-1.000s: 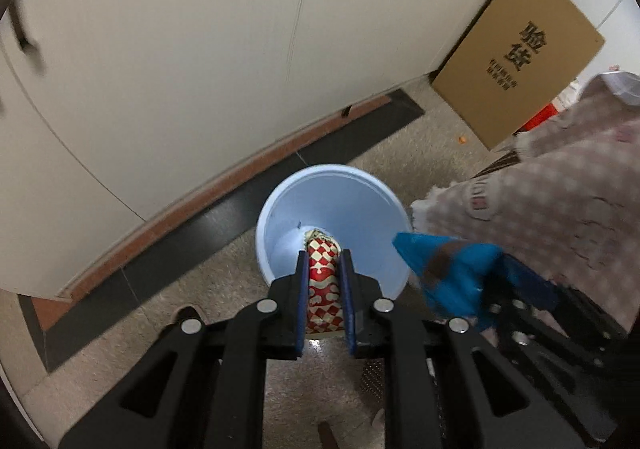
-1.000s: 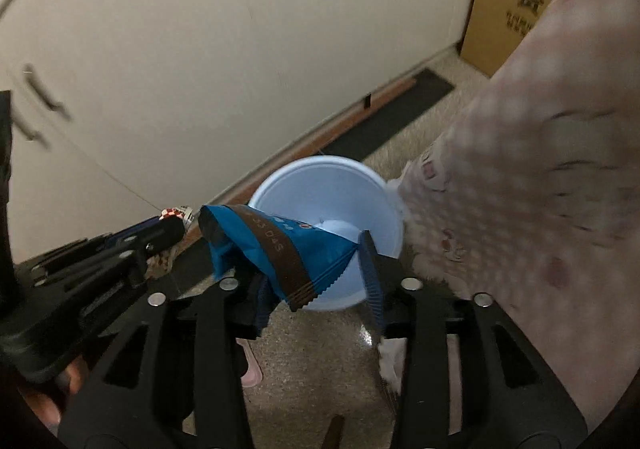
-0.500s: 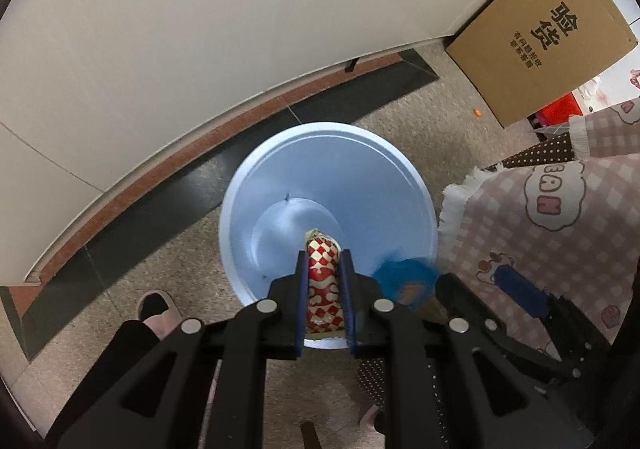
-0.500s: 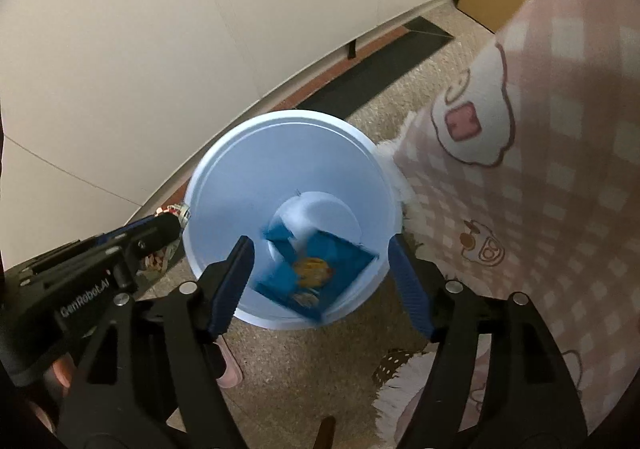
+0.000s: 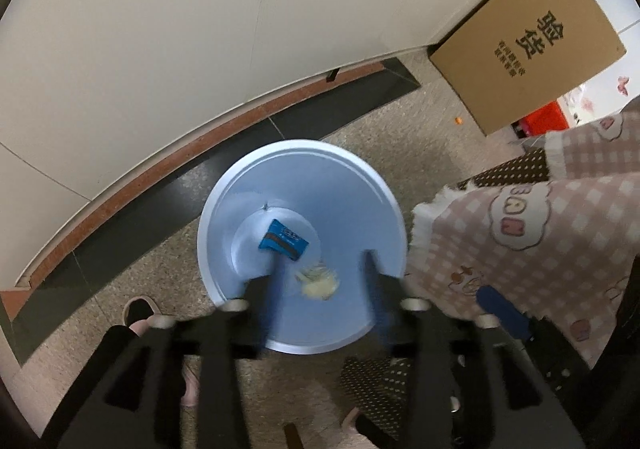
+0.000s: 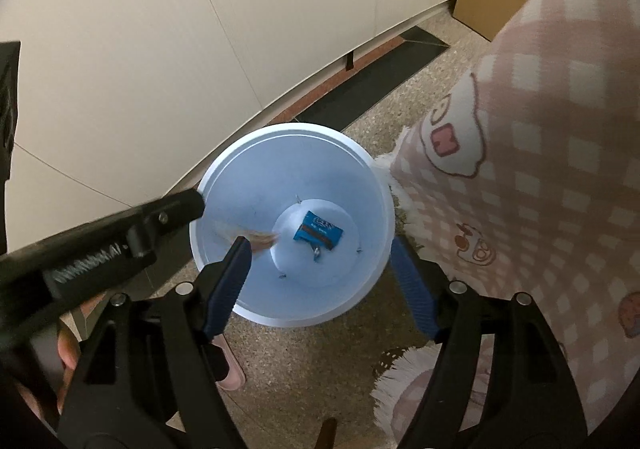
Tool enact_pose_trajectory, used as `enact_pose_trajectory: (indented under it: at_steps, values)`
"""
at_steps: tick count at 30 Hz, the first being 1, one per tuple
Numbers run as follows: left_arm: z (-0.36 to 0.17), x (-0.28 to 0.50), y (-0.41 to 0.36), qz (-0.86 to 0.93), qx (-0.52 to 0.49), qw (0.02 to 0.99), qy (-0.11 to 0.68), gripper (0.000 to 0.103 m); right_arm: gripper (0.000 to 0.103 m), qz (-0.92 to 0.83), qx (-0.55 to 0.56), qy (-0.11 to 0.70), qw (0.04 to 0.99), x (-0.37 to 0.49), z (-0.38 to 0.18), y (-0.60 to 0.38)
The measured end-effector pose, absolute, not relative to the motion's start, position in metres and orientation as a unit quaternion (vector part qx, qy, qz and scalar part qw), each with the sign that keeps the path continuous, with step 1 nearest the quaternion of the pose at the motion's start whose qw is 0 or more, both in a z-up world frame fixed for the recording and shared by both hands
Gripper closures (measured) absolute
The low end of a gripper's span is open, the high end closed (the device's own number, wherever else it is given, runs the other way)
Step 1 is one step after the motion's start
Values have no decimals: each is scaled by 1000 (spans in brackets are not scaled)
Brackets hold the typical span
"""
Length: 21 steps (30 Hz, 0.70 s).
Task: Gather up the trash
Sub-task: 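Move both grippers back from the wastebasket to the table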
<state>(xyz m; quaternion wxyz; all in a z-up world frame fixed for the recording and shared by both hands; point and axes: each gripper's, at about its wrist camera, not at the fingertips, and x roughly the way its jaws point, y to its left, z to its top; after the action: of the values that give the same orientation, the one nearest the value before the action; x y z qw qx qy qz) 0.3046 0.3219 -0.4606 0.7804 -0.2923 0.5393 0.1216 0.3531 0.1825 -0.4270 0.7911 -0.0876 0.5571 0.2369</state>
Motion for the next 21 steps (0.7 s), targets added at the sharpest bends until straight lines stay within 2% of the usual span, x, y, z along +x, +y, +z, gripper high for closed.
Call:
enact_pose_trajectory:
  at_steps: [1, 3, 11, 15, 21]
  values:
    - [-454, 303, 322, 127, -293, 784, 533, 42, 31, 237, -86, 557, 791, 352, -425, 181]
    - [-446, 301, 322, 132, -288, 788, 528, 39, 31, 238, -84, 557, 792, 351, -420, 179]
    - [-400, 259, 324, 168, -276, 795, 514, 34, 31, 276, -73, 561, 777, 332, -390, 187]
    - [-364, 224, 335, 219, -267, 805, 482, 34, 31, 311, -79, 540, 778, 308, -355, 202]
    - [-282, 171, 345, 259, -284, 835, 393, 34, 31, 338, -90, 470, 811, 268, -275, 204]
